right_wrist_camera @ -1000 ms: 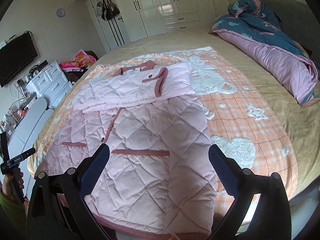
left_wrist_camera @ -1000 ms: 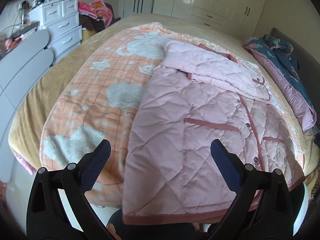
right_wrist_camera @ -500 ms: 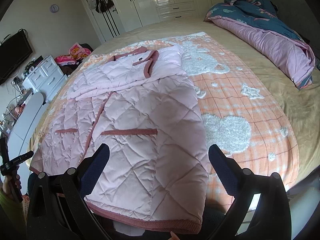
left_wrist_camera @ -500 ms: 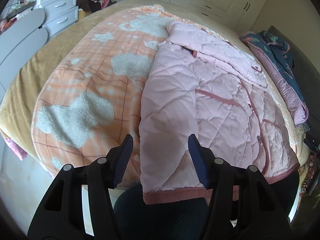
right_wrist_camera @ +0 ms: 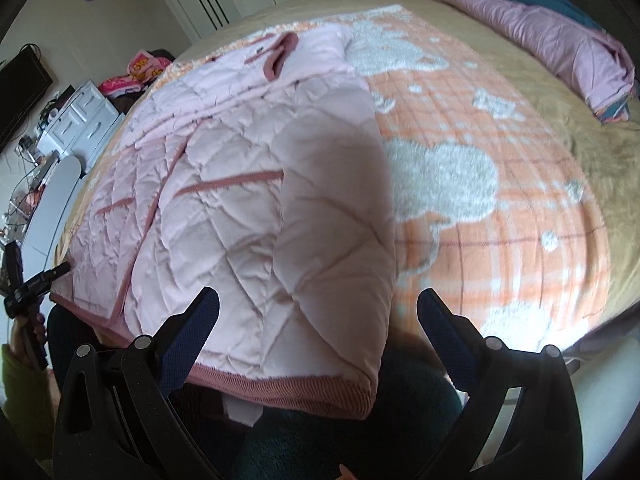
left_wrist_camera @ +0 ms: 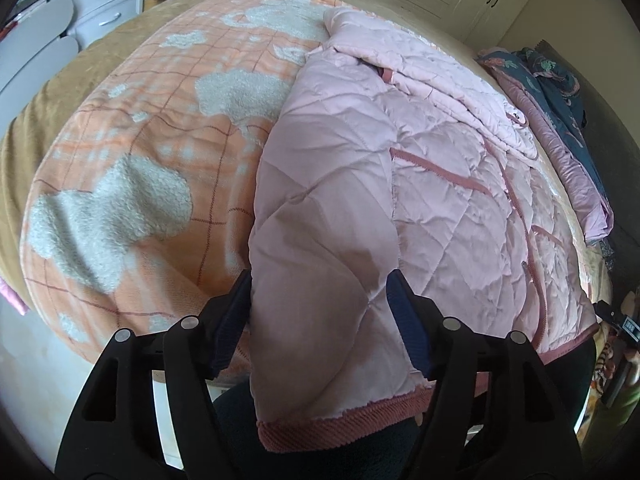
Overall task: Fold large clothes
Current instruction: 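Grasp the hem with the left tool while the right tool grasps the hem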
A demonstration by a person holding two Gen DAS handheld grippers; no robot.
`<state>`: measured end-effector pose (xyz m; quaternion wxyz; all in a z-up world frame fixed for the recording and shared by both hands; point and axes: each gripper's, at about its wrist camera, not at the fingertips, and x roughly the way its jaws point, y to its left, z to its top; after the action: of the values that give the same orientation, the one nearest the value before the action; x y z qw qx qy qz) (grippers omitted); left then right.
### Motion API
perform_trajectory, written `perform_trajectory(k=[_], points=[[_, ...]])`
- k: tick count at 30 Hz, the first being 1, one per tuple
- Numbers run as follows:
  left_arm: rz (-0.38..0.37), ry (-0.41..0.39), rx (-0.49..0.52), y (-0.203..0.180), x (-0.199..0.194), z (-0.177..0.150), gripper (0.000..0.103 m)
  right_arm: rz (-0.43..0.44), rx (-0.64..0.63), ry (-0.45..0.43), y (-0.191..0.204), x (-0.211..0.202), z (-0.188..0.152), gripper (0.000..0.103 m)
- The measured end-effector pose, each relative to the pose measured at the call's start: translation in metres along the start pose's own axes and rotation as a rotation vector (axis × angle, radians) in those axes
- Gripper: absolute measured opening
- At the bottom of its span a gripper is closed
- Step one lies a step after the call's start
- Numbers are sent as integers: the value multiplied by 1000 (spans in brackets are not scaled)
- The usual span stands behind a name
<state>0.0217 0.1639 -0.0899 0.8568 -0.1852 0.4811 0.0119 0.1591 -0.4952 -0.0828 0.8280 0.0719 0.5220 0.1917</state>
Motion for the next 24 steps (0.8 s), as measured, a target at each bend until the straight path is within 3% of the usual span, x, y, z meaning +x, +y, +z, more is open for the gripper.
perform_trajectory(k=[10, 16, 18, 24], points=[[-51, 58, 65, -6, 8, -3, 68, 82, 53, 203, -8, 35, -8, 97], [-25, 78, 149, -16, 12, -7, 68, 127, 42, 174, -3, 34, -5, 49], [-11, 71, 168, -19, 13, -7, 57, 142, 21, 114, 0, 24, -2, 29], [-12, 47, 199, -26, 8, -7, 31, 185, -16, -54, 13, -9, 11, 22]])
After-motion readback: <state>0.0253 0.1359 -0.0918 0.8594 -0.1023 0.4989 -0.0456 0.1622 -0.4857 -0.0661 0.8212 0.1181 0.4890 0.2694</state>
